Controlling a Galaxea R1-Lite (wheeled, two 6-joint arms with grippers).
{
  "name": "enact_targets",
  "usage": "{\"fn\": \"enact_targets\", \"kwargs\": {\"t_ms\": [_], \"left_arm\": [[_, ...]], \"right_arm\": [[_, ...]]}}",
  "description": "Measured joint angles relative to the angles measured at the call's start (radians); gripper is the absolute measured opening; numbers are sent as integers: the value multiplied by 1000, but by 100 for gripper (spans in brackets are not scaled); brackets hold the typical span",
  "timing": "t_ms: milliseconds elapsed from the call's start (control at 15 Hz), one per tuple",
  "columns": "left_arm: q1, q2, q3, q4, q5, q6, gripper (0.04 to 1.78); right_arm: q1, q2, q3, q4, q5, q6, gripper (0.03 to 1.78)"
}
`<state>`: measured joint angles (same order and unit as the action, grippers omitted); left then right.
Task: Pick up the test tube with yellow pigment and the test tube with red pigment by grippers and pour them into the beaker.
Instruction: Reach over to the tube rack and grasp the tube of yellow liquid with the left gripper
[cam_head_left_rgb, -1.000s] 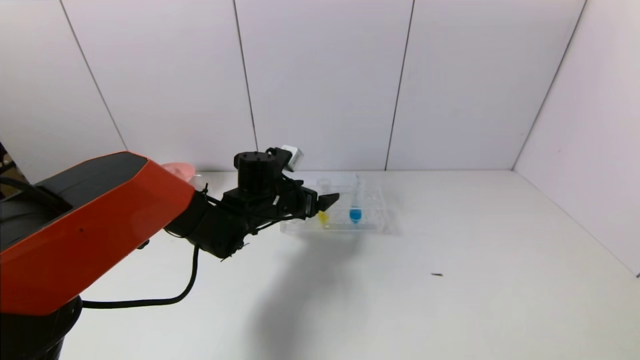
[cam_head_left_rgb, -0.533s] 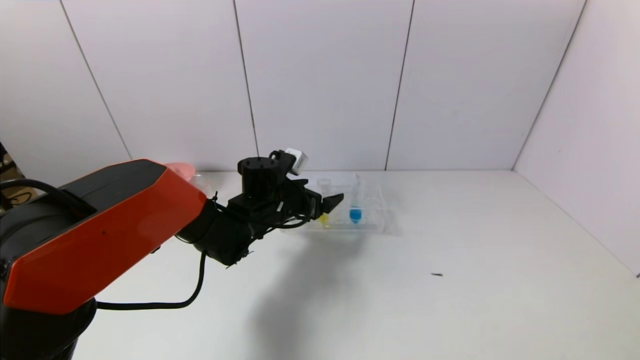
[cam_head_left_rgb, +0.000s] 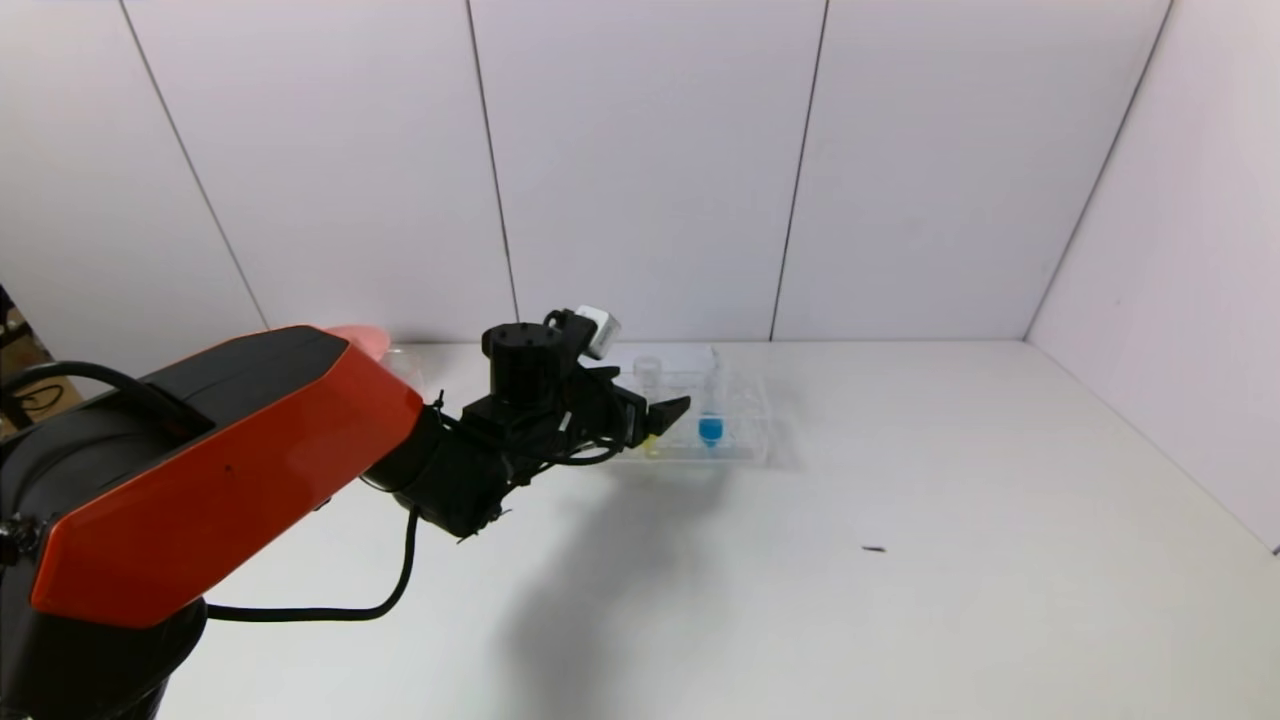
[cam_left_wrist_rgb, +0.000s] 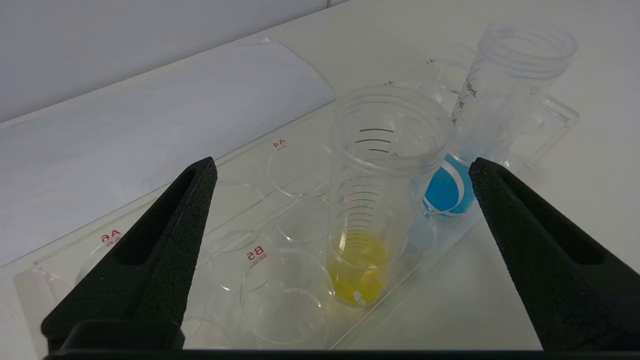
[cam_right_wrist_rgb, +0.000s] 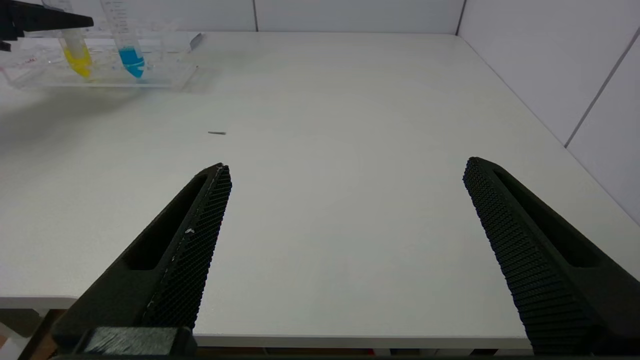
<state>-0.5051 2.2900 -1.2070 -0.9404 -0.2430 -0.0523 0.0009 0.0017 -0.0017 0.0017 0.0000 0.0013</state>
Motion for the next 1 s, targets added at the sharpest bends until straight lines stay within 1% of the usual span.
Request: {"fn": "enact_targets", "kwargs": {"t_ms": [467, 600, 667, 800, 1000], "left_arm": [[0, 11, -17, 1, 0, 0, 176], [-1, 13, -20, 1, -1, 0, 172], [-1, 13, -21, 1, -2, 5, 166], [-1, 15, -21, 1, -4, 13, 145], [-1, 14, -19, 1, -11, 17, 95]], "right_arm": [[0, 0, 0, 0, 0, 0, 170], [0, 0, 0, 0, 0, 0, 170], [0, 0, 0, 0, 0, 0, 170], [0, 0, 0, 0, 0, 0, 170], [0, 0, 0, 0, 0, 0, 170]]}}
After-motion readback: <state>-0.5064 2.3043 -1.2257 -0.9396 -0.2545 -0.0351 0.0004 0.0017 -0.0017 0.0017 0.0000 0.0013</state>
